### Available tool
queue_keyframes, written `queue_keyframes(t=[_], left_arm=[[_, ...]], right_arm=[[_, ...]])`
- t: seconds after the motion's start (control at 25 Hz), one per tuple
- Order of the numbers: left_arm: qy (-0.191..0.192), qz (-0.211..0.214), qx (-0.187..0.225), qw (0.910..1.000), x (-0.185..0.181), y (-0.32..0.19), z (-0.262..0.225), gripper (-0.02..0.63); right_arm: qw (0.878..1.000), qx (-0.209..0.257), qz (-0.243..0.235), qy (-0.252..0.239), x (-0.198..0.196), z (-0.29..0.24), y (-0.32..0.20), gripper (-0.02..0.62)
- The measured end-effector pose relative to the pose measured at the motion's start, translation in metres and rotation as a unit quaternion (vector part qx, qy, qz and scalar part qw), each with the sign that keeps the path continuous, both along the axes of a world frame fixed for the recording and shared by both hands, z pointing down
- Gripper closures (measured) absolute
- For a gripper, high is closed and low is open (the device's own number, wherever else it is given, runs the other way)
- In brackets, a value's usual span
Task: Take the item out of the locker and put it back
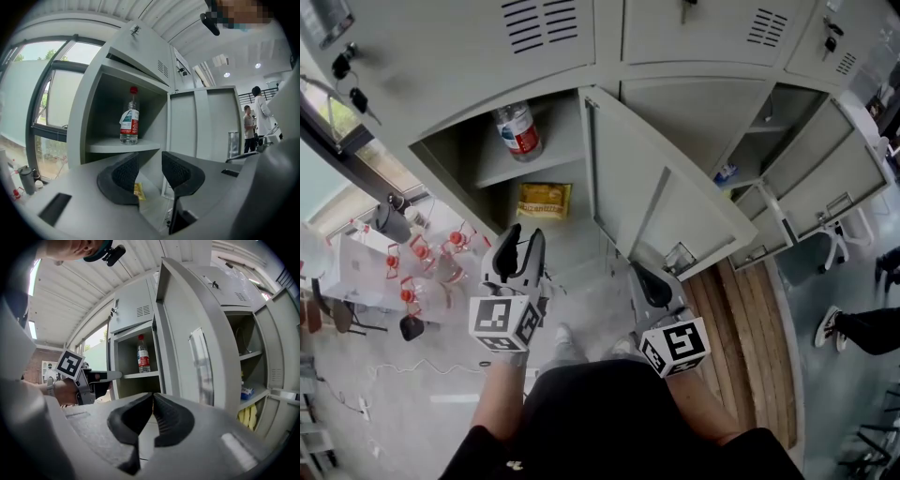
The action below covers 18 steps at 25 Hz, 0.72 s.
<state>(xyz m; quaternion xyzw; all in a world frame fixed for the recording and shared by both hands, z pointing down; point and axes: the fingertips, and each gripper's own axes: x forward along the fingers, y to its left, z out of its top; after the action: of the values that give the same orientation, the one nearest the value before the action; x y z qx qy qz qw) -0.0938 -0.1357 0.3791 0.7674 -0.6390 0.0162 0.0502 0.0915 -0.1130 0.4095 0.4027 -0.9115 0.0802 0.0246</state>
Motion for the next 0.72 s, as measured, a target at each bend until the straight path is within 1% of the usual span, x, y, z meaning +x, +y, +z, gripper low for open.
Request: queue_keyframes(t=[0.24,0.56,0.72], left_arm=[[0.002,0.005,0.016,0.9999,-0.018,-0.037,-0.009,0.413],[-0.041,-0.002,0.05,0.9979,-0.03,-0.081,-0.032,0.348],[-0.042,-0.016,0.066,0.9968,-0.038,-0.098,-0.039,0.319]], right_arm=[[0.998,-0.009,0.054,0.012,-0.004,0.004,-0.012,0.595],[0.993,-0.014,0.112,0.021,-0.004,0.004,-0.019,0.595],[0.991,-0.015,0.128,0.025,-0.006,0.004,-0.019,0.595]])
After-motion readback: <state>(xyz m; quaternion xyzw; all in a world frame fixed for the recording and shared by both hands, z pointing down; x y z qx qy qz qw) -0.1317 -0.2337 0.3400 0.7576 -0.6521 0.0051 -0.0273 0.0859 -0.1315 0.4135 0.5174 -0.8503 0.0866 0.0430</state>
